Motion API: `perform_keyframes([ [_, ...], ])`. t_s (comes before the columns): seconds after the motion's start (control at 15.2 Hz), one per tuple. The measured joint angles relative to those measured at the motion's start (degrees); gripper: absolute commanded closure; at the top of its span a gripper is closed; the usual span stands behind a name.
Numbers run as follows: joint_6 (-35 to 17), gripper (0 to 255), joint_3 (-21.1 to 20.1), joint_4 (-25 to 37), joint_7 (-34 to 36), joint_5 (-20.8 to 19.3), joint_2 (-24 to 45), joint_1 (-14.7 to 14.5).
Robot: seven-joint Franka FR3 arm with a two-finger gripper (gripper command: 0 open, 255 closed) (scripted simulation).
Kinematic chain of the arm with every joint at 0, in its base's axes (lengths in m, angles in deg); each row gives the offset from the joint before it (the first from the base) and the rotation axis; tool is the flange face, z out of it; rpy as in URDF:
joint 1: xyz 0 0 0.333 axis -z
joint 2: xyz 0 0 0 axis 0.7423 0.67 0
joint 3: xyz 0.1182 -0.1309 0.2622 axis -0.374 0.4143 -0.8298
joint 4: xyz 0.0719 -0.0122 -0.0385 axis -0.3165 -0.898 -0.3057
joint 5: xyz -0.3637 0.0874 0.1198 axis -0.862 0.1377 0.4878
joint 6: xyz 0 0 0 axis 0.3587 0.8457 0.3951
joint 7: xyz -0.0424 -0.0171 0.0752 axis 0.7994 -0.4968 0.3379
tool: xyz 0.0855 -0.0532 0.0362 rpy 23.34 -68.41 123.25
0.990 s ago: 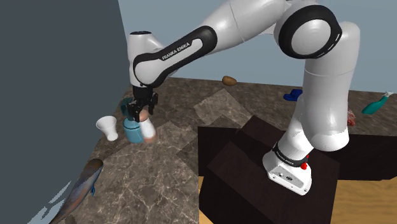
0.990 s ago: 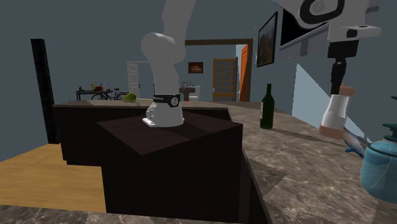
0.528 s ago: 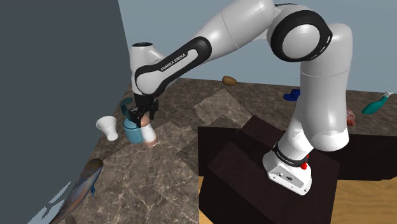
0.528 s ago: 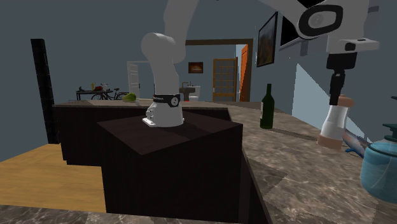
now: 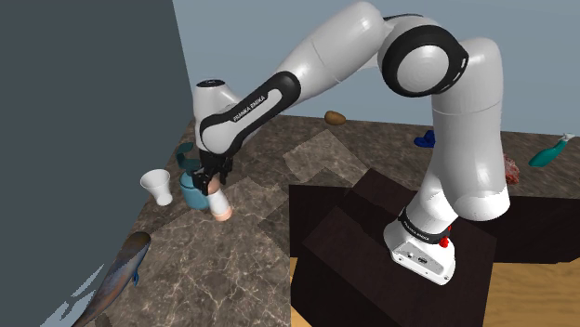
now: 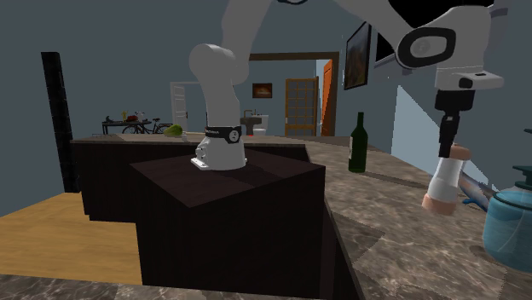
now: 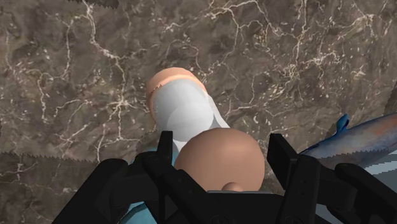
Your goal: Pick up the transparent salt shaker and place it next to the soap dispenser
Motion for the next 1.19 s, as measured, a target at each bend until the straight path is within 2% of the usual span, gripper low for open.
perform_keyframes([
  [0.73, -5.73, 255, -0.28, 0.38, -1.10, 0.48, 6.16, 0.07],
  [1.19, -6.31, 255, -0.32, 0.39, -1.20, 0.53, 6.73, 0.08],
])
